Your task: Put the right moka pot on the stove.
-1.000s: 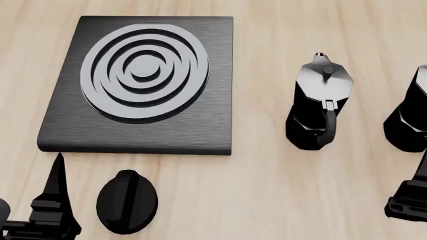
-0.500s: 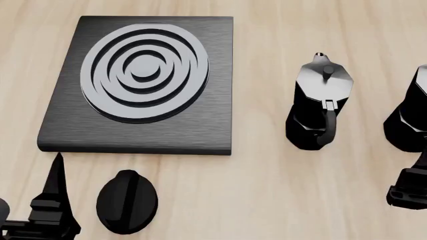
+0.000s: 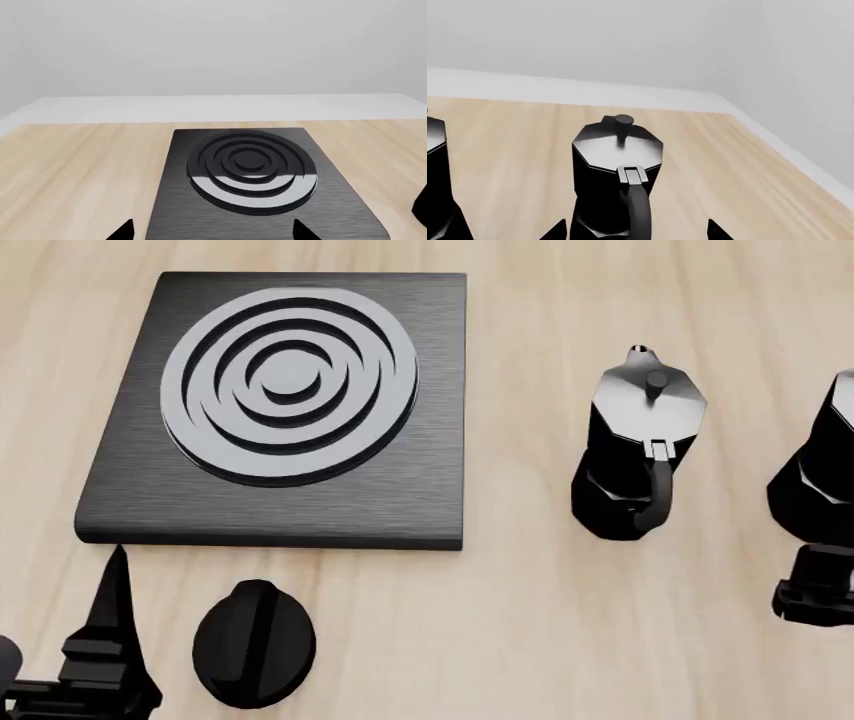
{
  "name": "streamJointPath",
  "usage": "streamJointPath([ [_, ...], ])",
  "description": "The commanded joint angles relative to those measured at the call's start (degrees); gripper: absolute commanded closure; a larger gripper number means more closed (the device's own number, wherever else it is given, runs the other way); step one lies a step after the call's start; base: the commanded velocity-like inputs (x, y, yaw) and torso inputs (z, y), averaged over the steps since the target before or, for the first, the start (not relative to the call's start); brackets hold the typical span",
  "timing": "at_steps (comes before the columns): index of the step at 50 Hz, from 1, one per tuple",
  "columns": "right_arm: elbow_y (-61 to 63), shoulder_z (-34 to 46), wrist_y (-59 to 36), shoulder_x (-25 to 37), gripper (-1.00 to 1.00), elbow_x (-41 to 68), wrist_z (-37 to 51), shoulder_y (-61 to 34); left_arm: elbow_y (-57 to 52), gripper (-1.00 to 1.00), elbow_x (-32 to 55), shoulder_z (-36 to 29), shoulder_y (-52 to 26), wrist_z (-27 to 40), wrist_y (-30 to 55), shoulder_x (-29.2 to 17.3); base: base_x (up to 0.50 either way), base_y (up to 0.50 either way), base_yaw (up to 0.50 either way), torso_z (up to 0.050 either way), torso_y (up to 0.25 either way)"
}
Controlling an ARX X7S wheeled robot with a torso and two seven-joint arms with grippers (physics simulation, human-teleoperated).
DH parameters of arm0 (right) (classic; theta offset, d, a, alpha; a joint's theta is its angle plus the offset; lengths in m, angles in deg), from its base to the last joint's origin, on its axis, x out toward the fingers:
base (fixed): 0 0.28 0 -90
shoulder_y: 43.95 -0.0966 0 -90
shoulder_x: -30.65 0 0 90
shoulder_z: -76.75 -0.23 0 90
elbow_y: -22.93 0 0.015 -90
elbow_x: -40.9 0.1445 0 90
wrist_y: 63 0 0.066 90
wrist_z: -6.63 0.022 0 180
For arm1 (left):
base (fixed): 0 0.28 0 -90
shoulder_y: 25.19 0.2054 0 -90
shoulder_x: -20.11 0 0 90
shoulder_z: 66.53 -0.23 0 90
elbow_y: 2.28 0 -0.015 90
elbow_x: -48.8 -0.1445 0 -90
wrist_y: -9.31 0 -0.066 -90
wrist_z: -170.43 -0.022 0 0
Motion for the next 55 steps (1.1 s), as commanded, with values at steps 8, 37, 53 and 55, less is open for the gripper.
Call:
streamJointPath([
  [8,-8.94,2.74,2.95,-1.92,-1.0,-2.74,-1.52,-4.05,0.1,-1.0,0.38,-0.01,-0.17,0.36,-0.2,-0.16,0.0,0.0,0.0,0.0,0.0],
  [37,-20.25,5.32,4.09,-3.19,-1.0,-5.89,-2.49,-12.2,0.5,-1.0,0.65,-0.13,0.13,0.45,-1.44,-0.36,0.0,0.0,0.0,0.0,0.0],
  [53,-18.19,5.17,5.21,-3.23,1.0,-5.32,-3.06,-10.36,0.43,-1.0,1.25,-0.1,-0.12,0.8,-1.31,-0.53,0.0,0.0,0.0,0.0,0.0],
  [55,-16.81,4.47,5.71,-3.14,1.0,-4.77,-2.77,-8.96,0.47,-1.0,1.29,-0.18,-0.25,0.83,-1.22,-0.56,0.0,0.0,0.0,0.0,0.0],
])
